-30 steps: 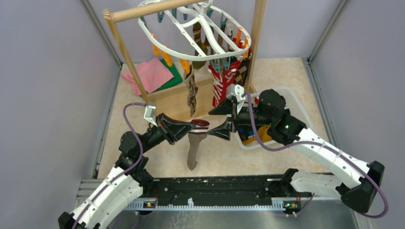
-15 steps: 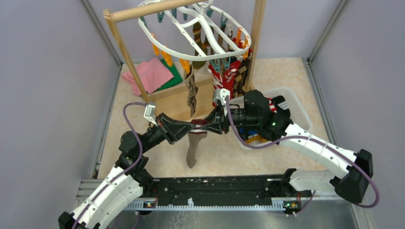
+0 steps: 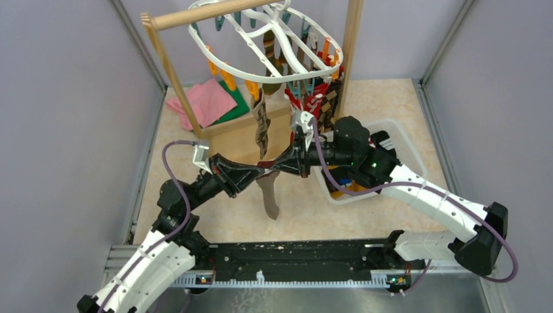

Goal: Clip the socks to the hanger
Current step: Open the clamp at the hanger.

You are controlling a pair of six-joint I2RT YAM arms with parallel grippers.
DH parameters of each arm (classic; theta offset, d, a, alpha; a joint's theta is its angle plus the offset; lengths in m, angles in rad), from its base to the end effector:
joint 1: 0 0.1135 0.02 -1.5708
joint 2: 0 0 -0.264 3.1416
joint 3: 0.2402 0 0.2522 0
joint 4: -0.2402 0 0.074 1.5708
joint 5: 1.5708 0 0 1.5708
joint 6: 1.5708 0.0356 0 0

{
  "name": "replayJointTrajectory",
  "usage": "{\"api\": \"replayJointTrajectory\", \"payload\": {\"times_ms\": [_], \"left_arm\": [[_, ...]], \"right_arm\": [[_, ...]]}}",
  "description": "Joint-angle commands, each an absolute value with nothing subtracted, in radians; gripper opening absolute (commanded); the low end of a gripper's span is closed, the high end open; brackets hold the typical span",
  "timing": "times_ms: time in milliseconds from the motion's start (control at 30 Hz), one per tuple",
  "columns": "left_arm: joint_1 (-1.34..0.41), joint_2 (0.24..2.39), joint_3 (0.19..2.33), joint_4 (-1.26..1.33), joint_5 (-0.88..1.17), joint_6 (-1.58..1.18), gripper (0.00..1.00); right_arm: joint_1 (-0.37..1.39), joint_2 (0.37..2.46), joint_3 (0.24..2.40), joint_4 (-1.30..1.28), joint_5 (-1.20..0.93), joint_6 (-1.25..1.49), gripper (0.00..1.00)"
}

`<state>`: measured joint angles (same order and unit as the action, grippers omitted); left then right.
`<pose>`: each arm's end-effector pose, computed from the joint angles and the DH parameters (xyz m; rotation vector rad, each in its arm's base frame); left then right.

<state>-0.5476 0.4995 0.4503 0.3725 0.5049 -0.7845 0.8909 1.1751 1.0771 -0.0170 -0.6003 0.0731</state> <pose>0.1068 -0.0853 0.3212 0.3214 1.3992 -1.4345 0.1545 0.2231 0.3810 -1.1418 1.4178 1.2062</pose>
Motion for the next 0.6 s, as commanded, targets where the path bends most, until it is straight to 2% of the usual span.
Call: {"api": "replayJointTrajectory", "payload": {"times_ms": [0, 100, 167, 200, 233, 300, 433, 567], "left_arm": [[-0.544, 0.479, 0.552, 0.276, 0.487, -0.618, 0.09], [-0.543, 0.477, 0.634, 0.156, 0.455, -0.488, 0.27], [-0.544, 0.476, 0.712, 0.051, 0.39, -0.378, 0.31], [-0.543, 0.477, 0.759, -0.013, 0.347, -0.323, 0.37], [-0.544, 0.483, 0.834, -0.074, 0.279, -0.278, 0.47], [-0.544, 0.508, 0.934, -0.155, 0.201, -0.206, 0.57], [-0.545, 0.633, 1.144, -0.307, 0.107, -0.164, 0.71], [-0.545, 0.76, 1.295, -0.383, 0.053, -0.191, 0.77]], "right_arm": [[0.911, 1.227, 1.231, -0.074, -0.615, 0.084, 0.0], [0.919, 1.26, 1.297, -0.134, -0.612, 0.058, 0.0], [0.919, 1.274, 1.335, -0.165, -0.591, 0.049, 0.0], [0.921, 1.281, 1.354, -0.18, -0.574, 0.042, 0.0], [0.922, 1.288, 1.375, -0.199, -0.559, 0.035, 0.0], [0.927, 1.3, 1.412, -0.225, -0.526, 0.02, 0.0], [0.946, 1.322, 1.456, -0.234, -0.479, 0.012, 0.0], [0.97, 1.34, 1.484, -0.24, -0.43, 0.004, 0.0]]}}
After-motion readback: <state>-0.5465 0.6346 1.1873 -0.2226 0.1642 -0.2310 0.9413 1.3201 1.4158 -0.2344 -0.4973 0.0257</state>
